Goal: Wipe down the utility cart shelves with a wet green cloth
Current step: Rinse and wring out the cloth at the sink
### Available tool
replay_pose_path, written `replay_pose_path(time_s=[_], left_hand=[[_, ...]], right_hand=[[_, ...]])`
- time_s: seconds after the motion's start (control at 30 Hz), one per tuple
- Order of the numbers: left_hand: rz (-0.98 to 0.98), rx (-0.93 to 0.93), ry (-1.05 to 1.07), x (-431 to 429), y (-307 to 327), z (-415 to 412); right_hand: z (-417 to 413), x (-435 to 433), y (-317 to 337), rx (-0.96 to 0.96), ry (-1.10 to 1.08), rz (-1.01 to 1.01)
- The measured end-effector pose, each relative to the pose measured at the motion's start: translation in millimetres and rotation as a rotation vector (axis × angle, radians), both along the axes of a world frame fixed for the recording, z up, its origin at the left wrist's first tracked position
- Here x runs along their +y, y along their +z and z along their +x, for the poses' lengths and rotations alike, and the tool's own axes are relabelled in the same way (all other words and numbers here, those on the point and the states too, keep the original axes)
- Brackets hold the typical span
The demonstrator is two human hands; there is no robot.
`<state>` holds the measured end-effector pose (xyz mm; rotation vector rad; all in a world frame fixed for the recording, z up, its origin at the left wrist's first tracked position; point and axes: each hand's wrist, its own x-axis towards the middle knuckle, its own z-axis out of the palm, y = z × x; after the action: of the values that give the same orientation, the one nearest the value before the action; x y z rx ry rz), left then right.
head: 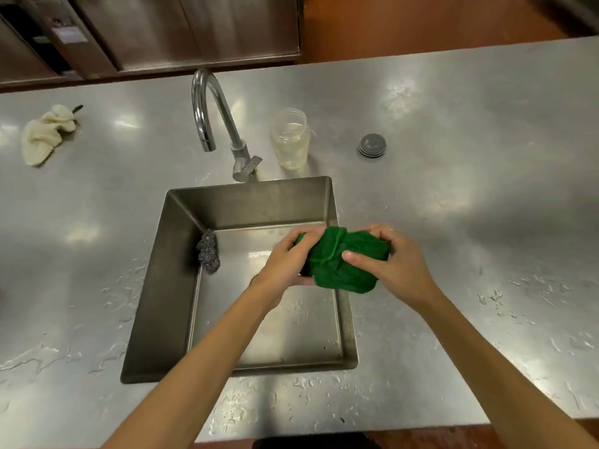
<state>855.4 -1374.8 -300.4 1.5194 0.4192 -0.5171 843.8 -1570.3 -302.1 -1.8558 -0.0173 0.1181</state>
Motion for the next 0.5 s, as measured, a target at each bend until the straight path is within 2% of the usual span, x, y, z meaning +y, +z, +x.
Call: replay_pose_path(time_s=[0.17, 0.23, 0.4, 0.5], left_hand=[[0.127, 0.086, -0.407, -29, -8, -12], [0.169, 0.075, -0.511, -45, -12, -18], [0.266, -0.049, -0.615, -72, -50, -39], [0.229, 0.027, -0.6, -80, -71, -49]], right_hand=[[-7, -42, 15, 0.056, -0.128, 0.01], [-13, -58, 11, 0.094, -0.165, 0.028], [-36, -93, -29, 0.293, -0.288, 0.039], [-50, -109, -54, 0.381, -0.288, -0.015]])
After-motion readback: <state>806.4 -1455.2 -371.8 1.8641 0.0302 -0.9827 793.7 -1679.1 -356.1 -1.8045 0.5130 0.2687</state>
